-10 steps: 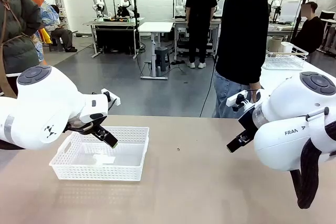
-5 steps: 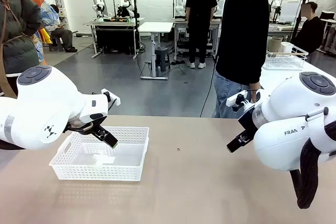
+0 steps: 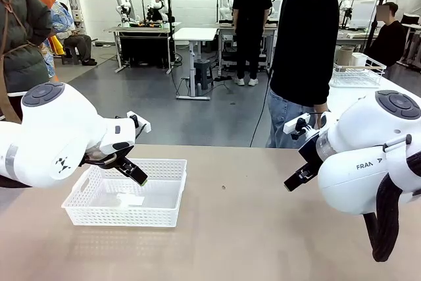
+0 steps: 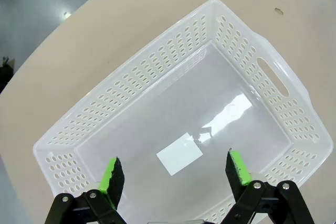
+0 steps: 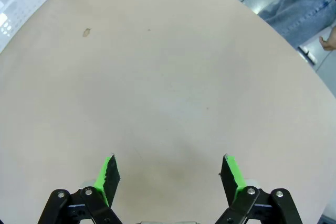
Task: Clean and organize the cups into the basket.
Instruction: Pick up the Organizing basket and move it to the center of the table, then pick up the Reusable plastic cup from the right side of the table and place it inside the Organizing basket.
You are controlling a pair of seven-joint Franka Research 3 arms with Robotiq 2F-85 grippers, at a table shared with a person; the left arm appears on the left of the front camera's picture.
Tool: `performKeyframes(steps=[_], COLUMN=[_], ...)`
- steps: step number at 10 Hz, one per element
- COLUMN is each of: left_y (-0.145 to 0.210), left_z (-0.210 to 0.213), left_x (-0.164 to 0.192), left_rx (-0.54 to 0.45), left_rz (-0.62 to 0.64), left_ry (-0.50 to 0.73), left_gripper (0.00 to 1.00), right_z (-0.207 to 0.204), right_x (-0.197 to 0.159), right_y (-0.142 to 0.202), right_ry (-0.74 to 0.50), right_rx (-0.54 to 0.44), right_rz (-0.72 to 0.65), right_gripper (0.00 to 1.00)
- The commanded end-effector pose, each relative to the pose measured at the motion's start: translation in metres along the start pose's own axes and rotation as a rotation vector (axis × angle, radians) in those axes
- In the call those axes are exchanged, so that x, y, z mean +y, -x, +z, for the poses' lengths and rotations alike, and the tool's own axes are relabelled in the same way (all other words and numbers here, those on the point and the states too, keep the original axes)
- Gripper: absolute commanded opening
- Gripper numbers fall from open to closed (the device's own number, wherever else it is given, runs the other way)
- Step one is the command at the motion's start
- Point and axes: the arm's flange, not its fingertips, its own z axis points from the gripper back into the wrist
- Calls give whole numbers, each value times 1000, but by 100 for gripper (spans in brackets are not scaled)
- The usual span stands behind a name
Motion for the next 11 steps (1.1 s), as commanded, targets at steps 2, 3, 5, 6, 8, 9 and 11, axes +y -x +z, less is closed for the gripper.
performKeyframes(steps=[2, 3, 5, 6, 8, 9, 11], left_y=[0, 0, 0, 0, 0, 0, 0], left_z=[0, 0, 0, 0, 0, 0, 0], left_x=[0, 0, 0, 0, 0, 0, 0], left_rx=[0, 0, 0, 0, 0, 0, 0], left_rz=[-1, -1, -1, -1, -1, -1, -1], left_ry=[0, 0, 0, 0, 0, 0, 0], left_gripper=[100, 100, 100, 100, 100, 100, 100], right_z=[0, 0, 0, 0, 0, 0, 0], right_x=[0, 0, 0, 0, 0, 0, 0], right_y=[0, 0, 0, 0, 0, 0, 0], right_ry=[0, 0, 0, 0, 0, 0, 0], right_rx=[0, 0, 0, 0, 0, 0, 0], right_rz=[0, 0, 0, 0, 0, 0, 0], right_gripper=[100, 100, 100, 100, 100, 100, 100])
